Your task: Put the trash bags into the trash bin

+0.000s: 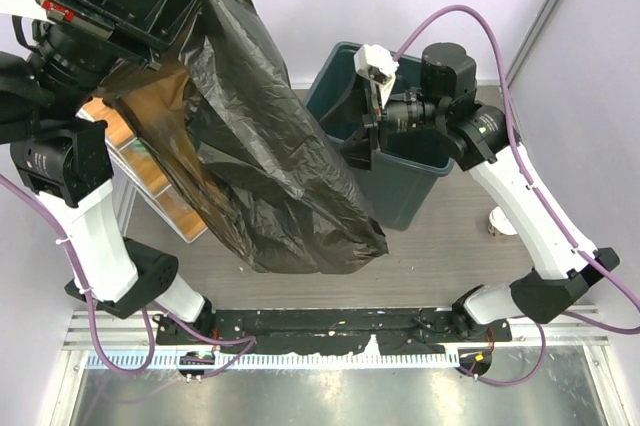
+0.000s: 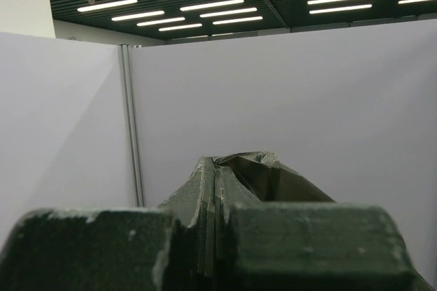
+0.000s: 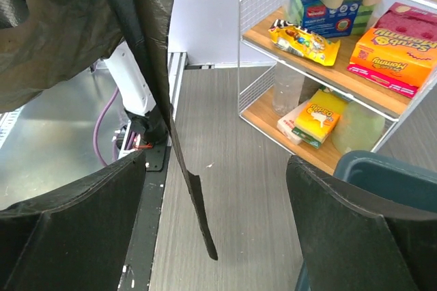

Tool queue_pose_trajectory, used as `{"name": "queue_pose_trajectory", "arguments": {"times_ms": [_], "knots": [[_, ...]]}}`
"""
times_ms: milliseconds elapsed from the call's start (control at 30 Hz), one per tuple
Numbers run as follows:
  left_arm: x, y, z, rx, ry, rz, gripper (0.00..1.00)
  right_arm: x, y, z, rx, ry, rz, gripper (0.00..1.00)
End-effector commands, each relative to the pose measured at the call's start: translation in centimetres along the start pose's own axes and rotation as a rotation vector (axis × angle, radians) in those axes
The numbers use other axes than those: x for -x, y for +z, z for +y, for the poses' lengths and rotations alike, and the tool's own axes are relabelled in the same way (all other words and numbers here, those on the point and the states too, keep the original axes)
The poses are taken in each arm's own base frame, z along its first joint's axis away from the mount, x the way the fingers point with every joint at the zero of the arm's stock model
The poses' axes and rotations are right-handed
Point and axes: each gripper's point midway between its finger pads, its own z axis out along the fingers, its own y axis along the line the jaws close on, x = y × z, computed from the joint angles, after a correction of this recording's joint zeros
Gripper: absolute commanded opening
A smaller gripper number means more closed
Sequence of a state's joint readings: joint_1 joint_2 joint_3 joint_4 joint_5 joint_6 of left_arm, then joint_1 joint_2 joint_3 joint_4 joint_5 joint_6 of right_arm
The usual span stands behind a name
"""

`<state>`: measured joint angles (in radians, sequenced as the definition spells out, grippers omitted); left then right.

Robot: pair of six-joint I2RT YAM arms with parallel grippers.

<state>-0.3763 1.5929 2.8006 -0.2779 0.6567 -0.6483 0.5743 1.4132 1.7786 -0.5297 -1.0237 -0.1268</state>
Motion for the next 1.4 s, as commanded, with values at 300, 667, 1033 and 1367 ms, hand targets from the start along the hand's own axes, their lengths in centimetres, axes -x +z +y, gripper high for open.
{"name": "queue_pose_trajectory", "arguments": {"times_ms": [300,667,1033,1367], "knots": [[0.7,0.1,-0.4,-0.027,0.007,-0.021,0.00,-3.0,6.2,1.5,0.150,0.029,0.046,0.84],[1.7,-0.6,-1.0,-0.020,0.084,-0.024,0.00,5.1,2.8,-2.1,-0.172,-0.227,0.002,0.01],[-0.7,-0.2,3.2,0.081,0.108,0.023,0.00,12.3,-7.2,-9.1,-0.772,-0.503,0.040,0.01],[-5.5,1.5,9.0,0.130,0.038,0.071,0.00,12.7,-14.5,-14.2,-1.028,-0.537,0.100,0.01]]}}
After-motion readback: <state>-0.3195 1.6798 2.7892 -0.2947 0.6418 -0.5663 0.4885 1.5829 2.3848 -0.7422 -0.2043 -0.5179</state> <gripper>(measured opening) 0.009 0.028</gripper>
